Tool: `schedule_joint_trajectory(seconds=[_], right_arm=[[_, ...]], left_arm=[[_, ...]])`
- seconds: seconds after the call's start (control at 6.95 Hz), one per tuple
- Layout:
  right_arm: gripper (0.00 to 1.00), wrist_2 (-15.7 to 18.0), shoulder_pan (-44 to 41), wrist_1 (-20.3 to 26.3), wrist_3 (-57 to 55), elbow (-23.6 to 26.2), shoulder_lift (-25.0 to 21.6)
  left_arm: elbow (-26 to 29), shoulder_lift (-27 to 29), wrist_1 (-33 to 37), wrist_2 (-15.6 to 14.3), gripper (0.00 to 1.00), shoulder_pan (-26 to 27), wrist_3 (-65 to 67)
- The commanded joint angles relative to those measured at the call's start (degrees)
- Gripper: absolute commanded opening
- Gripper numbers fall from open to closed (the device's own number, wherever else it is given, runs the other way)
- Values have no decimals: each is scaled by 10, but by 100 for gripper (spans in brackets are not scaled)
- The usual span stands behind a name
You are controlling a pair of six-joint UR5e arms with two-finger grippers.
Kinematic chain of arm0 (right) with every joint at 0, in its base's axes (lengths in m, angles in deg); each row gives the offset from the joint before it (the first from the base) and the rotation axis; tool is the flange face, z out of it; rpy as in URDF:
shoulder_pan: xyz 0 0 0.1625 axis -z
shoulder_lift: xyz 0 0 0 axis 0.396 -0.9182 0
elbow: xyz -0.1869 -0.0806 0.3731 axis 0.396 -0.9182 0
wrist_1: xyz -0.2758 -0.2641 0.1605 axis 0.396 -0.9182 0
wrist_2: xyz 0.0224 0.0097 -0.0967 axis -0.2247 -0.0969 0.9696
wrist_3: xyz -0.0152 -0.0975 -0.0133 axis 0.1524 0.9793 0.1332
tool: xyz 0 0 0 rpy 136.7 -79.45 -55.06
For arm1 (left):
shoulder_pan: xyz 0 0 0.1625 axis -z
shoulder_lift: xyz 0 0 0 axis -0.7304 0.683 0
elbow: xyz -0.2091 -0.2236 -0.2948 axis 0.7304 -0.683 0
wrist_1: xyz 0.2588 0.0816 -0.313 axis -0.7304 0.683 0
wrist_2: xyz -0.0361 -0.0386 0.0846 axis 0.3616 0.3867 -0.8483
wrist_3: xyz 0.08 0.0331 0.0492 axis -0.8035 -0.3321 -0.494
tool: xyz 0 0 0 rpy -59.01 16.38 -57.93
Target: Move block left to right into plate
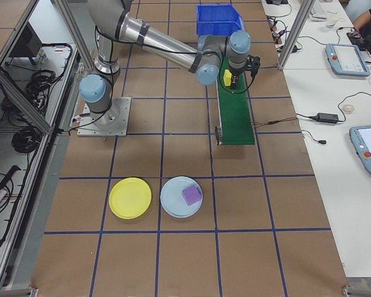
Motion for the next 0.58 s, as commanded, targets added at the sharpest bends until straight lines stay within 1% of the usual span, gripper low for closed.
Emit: schedule_joint_trajectory(seconds=[0.0,0.43], right_arm=[[100,-22,-7,-36,-9,-2,42],[100,-22,-8,-36,-9,0,43]], left_arm=[[1,0,0,-1,100,0,-2],[-1,-1,0,-1,100,0,-2]])
